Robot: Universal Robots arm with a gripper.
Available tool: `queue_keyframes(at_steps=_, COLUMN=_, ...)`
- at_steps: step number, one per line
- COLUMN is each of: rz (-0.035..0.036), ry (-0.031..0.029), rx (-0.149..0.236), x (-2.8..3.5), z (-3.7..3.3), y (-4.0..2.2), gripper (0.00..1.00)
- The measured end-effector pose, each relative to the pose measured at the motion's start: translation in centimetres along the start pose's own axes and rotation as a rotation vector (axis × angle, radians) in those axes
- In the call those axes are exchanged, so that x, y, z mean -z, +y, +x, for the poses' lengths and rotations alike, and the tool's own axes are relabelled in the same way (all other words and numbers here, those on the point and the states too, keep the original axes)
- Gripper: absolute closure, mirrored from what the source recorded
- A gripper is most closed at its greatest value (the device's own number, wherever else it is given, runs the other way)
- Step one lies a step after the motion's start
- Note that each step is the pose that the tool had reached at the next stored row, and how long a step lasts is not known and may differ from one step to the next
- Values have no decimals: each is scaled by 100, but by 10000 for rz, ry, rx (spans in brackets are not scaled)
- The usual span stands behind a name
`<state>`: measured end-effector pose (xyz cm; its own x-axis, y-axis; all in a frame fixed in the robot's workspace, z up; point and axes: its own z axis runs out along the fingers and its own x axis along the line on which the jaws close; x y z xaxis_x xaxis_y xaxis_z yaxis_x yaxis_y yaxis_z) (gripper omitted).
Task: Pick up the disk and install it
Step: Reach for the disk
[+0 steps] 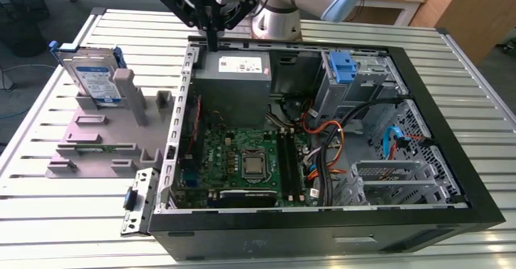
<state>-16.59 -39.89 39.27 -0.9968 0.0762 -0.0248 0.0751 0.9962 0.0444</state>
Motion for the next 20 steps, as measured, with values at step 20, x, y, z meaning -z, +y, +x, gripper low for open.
queue_keyframes(at_steps=20, rz=-1, ry=-19, rx=0, x=6, z=405, y=-30, gripper=89)
